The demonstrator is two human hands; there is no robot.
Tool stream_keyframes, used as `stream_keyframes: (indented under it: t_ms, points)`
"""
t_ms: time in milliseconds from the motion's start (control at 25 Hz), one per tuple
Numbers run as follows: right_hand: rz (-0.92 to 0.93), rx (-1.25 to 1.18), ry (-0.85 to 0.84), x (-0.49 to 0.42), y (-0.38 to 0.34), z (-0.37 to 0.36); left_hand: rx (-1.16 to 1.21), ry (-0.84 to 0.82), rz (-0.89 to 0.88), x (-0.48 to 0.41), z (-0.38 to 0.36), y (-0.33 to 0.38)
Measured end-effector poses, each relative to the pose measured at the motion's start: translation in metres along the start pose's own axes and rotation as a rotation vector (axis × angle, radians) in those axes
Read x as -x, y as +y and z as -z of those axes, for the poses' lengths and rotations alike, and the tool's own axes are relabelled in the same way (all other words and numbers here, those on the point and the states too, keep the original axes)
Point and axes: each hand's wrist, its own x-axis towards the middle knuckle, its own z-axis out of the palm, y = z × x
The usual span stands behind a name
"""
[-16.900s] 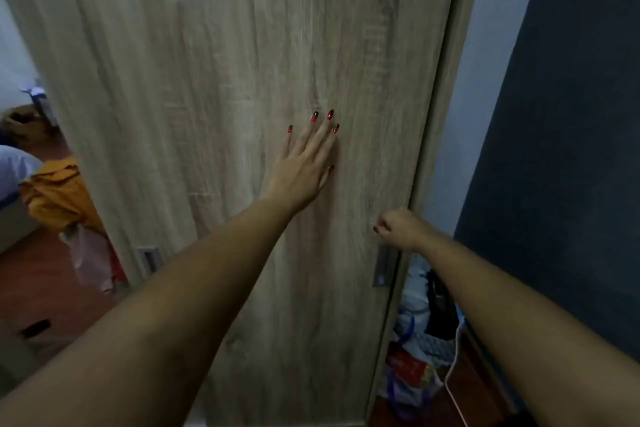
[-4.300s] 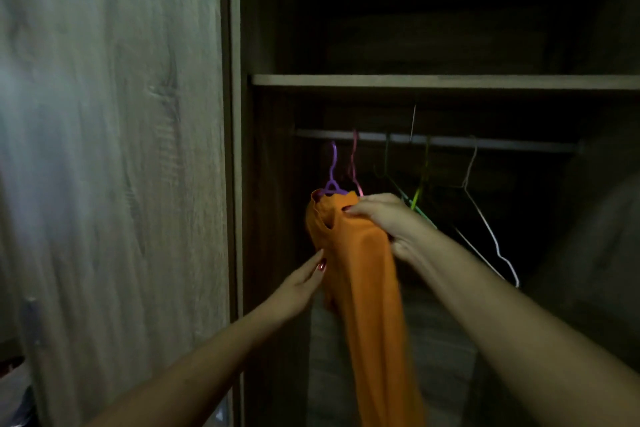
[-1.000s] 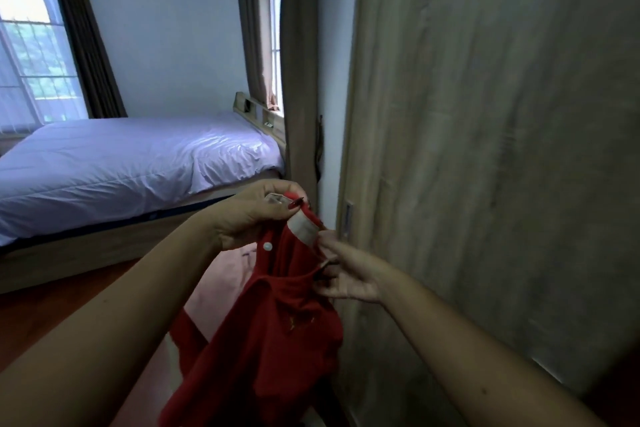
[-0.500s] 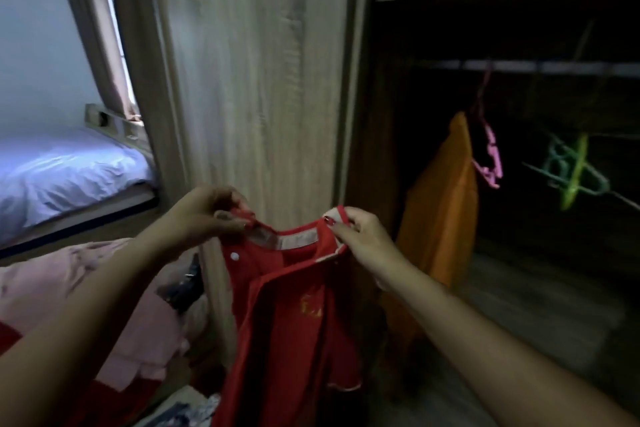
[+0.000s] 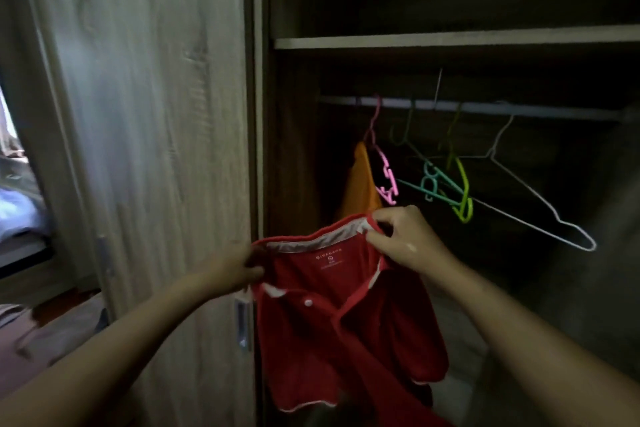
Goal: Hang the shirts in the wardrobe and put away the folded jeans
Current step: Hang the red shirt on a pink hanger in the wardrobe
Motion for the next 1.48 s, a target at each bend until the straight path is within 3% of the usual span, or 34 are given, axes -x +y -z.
stream_keyframes:
  t_ms: [80,160,320,440,600,760,1040,1160,1240,1360,1480]
  points:
    - [-0.043,0.13,0.002,-0.009,0.01,0.016,0.053,0.208,-0.045,-0.015,0.013,0.014]
    - [-0.06,0.18,0.015,-0.023,0.012,0.027,-0.014,0.299,-0.123,-0.027,0.025,0.03]
    - [-0.119,0.128,0.201,-0.064,0.017,0.03,-0.047,0.332,-0.218,-0.052,0.045,0.043]
    - [-0.171,0.266,0.353,-0.096,0.028,0.025,-0.025,0.271,-0.248,-0.059,0.047,0.048]
    - [-0.289,0.253,0.305,-0.125,0.044,0.001,-0.067,0.197,-0.274,-0.059,0.047,0.042]
    - [-0.304,-0.017,0.229,-0.146,0.05,-0.019,-0.109,0.205,-0.257,-0.057,0.058,0.029]
    - [-0.507,0.044,0.127,-0.166,0.061,-0.041,0.0,0.198,-0.249,-0.056,0.071,0.016]
    - [-0.451,-0.044,0.338,-0.16,0.062,-0.042,0.04,0.192,-0.258,-0.058,0.073,0.016]
    - [-0.334,-0.093,0.484,-0.151,0.055,-0.04,-0.067,0.19,-0.27,-0.062,0.069,0.018]
    - [-0.189,-0.137,0.632,-0.121,0.048,-0.043,-0.292,0.221,-0.258,-0.068,0.057,0.021]
    - [-0.17,-0.282,0.689,-0.077,0.064,-0.064,-0.32,0.249,-0.32,-0.07,0.05,0.028]
